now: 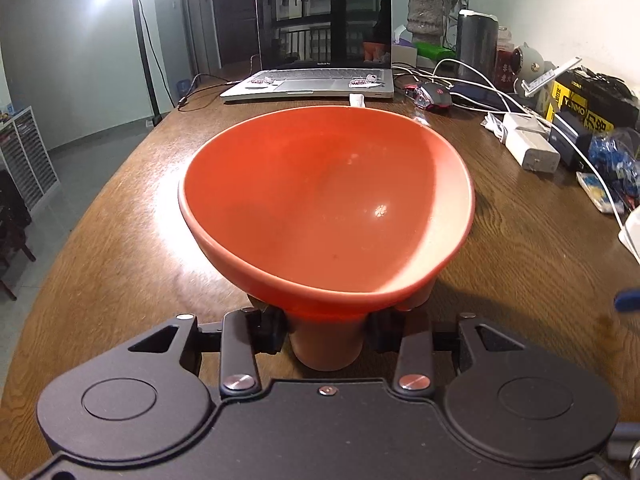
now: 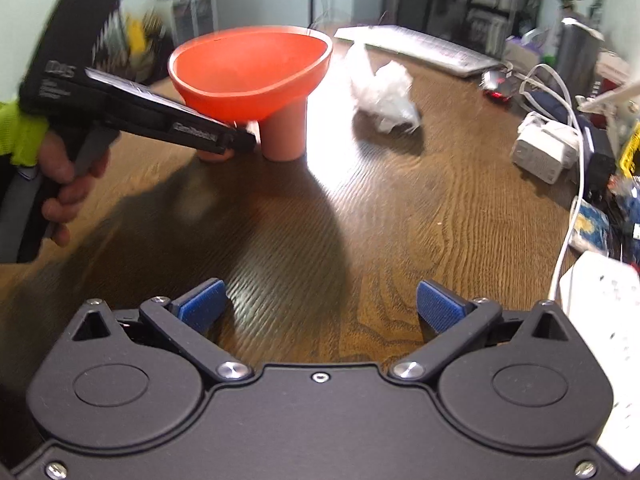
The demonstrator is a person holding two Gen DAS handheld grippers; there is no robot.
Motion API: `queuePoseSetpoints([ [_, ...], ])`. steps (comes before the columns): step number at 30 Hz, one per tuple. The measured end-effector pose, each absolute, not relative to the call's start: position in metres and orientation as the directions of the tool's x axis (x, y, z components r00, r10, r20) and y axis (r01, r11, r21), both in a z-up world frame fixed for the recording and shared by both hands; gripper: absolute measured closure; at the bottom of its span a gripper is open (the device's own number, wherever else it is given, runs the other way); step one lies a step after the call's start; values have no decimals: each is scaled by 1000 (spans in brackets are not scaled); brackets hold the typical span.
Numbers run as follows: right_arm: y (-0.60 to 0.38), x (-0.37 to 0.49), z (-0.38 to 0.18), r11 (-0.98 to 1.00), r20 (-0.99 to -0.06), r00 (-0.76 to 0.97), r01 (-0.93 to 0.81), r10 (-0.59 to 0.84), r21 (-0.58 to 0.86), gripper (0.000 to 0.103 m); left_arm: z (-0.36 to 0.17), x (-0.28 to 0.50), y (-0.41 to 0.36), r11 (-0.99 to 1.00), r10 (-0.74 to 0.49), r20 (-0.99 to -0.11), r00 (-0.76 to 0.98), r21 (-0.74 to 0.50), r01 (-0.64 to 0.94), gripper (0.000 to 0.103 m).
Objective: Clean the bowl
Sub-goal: 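Lift the bowl with the left tool while the right tool grasps the white tissue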
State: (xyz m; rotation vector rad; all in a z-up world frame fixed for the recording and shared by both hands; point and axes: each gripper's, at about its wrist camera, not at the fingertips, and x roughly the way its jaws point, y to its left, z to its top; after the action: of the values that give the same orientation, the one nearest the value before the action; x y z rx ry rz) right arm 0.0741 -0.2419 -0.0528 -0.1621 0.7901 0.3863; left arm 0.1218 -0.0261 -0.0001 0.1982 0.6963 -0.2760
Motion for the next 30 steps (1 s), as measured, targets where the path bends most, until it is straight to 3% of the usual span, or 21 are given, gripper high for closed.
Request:
queuePoseSetpoints([
  [5, -251, 75, -16, 888, -674, 653, -461, 346, 10, 7, 6, 89, -18, 921, -144, -615, 775, 202, 332, 65],
  [7, -259, 86, 6, 876, -638, 670, -482, 379, 14, 20, 10, 75, -20, 898, -128, -589, 798, 274, 346, 65],
  [9, -262, 99, 22, 862, -617, 689, -506, 381, -34, 27, 12, 62, -23, 870, -120, -569, 814, 334, 362, 65],
  [12, -262, 137, 37, 818, -608, 703, -556, 368, -148, 28, 12, 51, -24, 857, -109, -561, 821, 365, 363, 65],
  [13, -261, 155, 41, 797, -609, 707, -572, 359, -195, 34, 12, 47, -24, 853, -101, -558, 824, 377, 360, 65],
  [20, -239, 254, 29, 649, -699, 646, -679, 307, -342, 40, 12, 26, -27, 788, -74, -546, 834, 480, 385, 65],
  [26, -210, 313, -15, 583, -833, 491, -766, 255, -273, 44, 11, 20, -32, 770, -44, -545, 837, 516, 376, 65],
  [30, -202, 326, -41, 597, -869, 437, -770, 234, -226, 89, 10, 17, -37, 750, -34, -540, 841, 542, 379, 65],
])
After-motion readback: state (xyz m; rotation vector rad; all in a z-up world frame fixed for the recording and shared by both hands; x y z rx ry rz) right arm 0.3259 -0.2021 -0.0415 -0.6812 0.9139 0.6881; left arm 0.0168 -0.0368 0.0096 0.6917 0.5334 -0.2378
